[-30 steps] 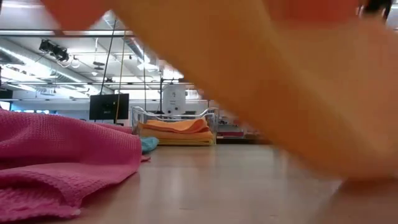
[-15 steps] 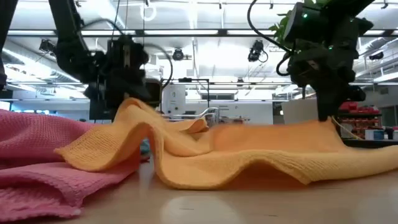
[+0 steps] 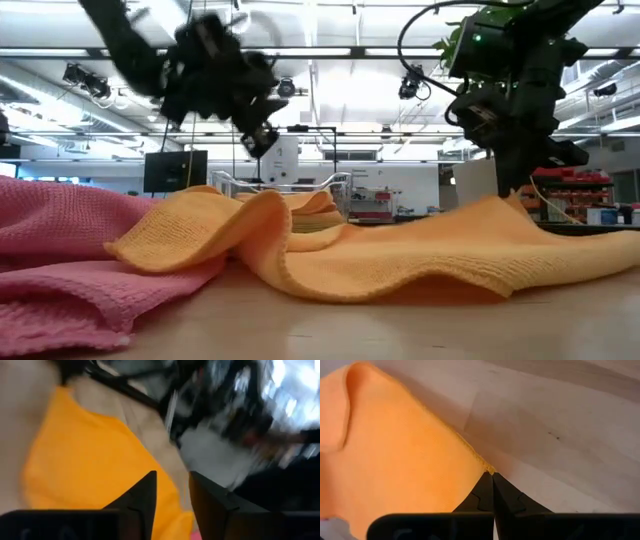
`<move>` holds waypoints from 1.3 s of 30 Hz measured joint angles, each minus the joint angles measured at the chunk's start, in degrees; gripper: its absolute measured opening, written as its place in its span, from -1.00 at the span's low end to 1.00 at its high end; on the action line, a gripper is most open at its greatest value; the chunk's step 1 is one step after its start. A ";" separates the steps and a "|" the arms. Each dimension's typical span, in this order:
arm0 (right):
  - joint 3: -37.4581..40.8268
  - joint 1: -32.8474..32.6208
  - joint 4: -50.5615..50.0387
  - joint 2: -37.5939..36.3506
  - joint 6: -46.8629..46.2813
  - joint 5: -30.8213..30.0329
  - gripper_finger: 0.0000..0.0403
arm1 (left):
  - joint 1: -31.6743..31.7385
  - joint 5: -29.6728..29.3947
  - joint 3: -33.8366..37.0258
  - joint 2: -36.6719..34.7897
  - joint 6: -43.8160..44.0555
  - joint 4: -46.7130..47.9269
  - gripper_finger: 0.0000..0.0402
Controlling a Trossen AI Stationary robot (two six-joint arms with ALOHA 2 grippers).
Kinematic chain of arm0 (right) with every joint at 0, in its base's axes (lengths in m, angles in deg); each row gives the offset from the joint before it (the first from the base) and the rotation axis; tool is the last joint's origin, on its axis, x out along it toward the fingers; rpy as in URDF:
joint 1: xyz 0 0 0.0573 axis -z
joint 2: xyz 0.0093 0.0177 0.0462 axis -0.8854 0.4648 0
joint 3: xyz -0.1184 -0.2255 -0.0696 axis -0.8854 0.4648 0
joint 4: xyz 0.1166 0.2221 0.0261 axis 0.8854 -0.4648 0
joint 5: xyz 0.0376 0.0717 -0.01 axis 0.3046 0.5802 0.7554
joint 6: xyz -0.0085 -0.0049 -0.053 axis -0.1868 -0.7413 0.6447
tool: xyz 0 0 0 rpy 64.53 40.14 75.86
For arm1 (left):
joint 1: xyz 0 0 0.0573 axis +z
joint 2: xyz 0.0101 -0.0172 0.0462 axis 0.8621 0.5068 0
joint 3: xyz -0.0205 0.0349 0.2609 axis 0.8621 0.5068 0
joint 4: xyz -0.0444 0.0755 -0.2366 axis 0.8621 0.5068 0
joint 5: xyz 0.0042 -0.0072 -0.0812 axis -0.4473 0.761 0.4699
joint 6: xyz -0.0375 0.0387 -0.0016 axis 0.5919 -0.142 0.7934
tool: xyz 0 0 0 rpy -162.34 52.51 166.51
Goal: Fold microfiber towels
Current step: Fold the orange microfiber towel
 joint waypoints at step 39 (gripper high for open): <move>0.00 -0.67 -0.06 0.11 19.42 -0.85 -1.00 | -31.76 -57.35 -39.66 25.16 -10.13 64.76 -0.19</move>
